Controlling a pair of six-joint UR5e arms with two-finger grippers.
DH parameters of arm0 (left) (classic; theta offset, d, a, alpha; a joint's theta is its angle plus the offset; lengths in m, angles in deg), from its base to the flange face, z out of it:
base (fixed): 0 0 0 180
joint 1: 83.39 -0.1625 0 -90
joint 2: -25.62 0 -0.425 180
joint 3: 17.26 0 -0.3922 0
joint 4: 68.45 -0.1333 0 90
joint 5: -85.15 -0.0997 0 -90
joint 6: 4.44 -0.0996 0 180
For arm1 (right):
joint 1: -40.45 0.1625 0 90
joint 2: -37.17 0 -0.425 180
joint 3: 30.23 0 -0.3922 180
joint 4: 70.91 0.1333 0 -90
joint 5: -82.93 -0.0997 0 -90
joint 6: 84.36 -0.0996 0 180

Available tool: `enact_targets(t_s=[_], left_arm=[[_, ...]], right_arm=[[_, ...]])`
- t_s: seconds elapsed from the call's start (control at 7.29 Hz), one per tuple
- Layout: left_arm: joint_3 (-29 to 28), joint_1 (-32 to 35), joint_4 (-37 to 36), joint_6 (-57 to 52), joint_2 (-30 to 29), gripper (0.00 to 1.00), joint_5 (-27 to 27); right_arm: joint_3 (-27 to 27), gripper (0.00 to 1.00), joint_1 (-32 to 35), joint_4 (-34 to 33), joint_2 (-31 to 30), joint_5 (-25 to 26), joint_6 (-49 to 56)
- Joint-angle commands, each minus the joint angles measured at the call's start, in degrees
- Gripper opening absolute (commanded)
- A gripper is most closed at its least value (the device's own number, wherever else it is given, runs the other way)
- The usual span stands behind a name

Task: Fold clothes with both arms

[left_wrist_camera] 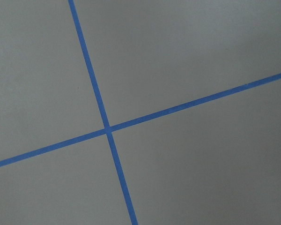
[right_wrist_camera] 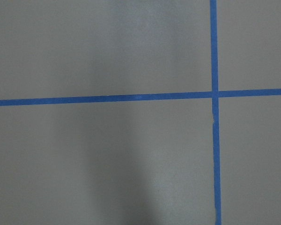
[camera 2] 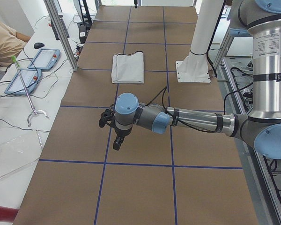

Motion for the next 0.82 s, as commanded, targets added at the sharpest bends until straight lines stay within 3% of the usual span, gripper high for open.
enact_targets(t_s=[0.0,0.69], left_arm=[[-0.11,-0.04,-0.03,0.03,0.03,1.00,-0.13],[1.72,-0.04,-0.21,0.03,0.65,1.00,0.14]], right_arm=[[1.54,1.00,-0.09,0.00,-0.02,0.01,0.03],[2.25,1.00,-0.09,0.09,0.06,-0.26,0.12]])
